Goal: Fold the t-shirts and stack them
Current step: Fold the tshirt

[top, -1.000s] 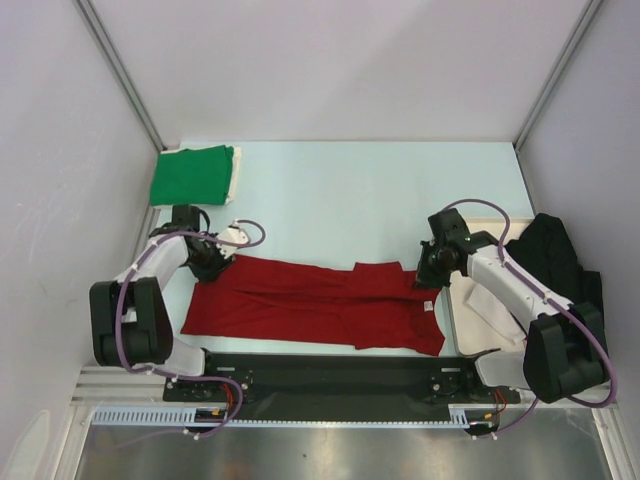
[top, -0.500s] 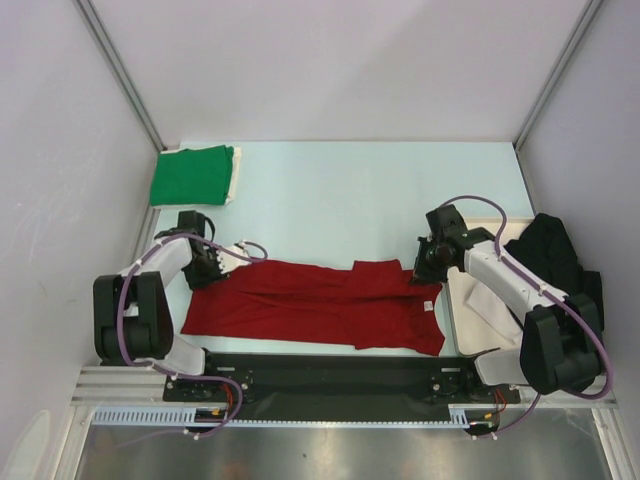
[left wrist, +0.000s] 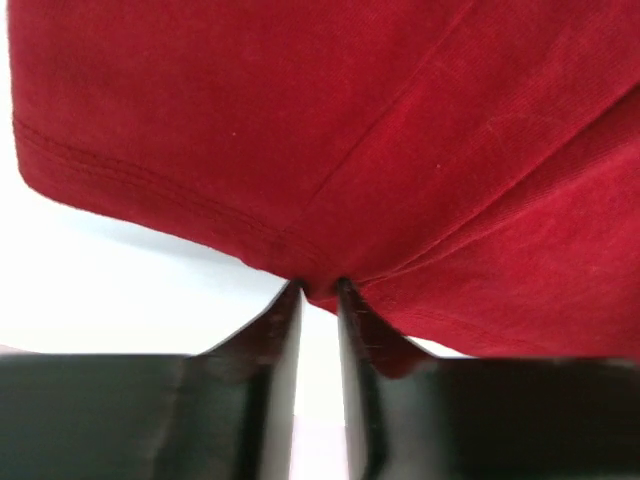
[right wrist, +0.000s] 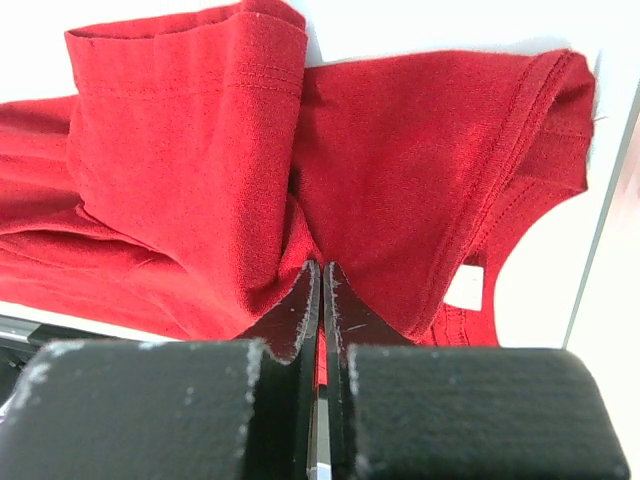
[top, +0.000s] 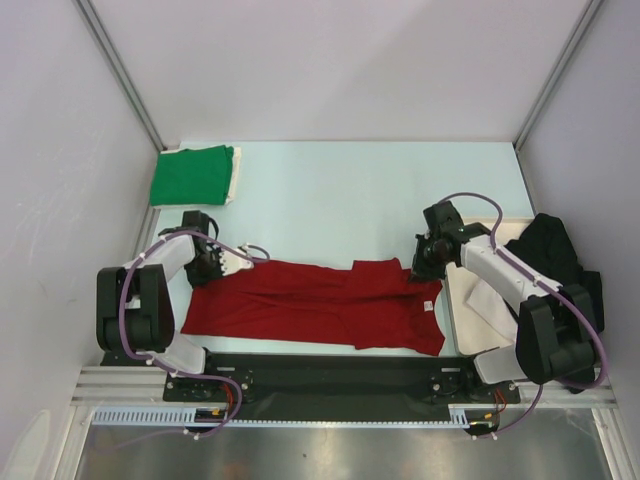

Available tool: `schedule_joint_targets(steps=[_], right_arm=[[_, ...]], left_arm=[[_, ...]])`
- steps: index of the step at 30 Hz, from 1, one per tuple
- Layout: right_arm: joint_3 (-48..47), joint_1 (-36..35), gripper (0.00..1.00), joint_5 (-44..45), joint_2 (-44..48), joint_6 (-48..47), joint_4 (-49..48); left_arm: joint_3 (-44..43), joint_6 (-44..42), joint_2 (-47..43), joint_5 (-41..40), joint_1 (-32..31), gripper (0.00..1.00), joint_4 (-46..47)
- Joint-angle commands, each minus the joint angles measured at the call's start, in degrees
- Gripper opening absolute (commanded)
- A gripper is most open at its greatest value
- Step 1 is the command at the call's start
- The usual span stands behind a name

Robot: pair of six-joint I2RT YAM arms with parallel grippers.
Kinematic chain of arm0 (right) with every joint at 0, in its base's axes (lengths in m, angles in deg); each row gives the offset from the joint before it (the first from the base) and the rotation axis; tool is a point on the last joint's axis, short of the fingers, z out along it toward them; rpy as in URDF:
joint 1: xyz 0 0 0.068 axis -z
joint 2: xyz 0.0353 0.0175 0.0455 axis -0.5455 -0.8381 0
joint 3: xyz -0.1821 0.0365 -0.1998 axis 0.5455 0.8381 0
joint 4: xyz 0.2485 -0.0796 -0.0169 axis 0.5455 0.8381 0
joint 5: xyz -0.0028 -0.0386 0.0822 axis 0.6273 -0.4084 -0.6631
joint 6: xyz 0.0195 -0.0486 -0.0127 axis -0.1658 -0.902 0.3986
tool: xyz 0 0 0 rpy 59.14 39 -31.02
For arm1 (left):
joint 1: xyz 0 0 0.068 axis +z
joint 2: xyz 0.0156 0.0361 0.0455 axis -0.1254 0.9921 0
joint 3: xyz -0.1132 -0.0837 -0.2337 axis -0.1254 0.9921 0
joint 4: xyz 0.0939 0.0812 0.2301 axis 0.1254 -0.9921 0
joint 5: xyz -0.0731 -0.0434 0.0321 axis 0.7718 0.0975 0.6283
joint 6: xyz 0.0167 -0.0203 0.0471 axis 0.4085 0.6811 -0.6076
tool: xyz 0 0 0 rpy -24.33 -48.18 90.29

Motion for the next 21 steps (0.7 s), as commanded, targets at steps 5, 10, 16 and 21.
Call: schedule_joint_targets(steps=[5,10,16,21], right_arm=[[-2.97,0.86,0.0,0.58,0.07,-1.36,-0.99],[-4.99,1.21,0.0,1.81,0.25,-2.5,0.24],[-6.39,2.09,0.0,1.81,-0.37,-3.38,-0.46],[-10.96,4.11,0.0,2.07,-3.17,-4.87,-2.39]], left_arm=[[-3.01,1.34,0.39,2.52,-0.32,0.0,-0.93],[-5.38,4.5,-0.57,3.75,-0.24,0.0,0.38],[-8.99,8.28,0.21,5.86,0.91,0.0,1.52],[-14.24,14.32,2.4,7.79,1.26,0.0,3.81]])
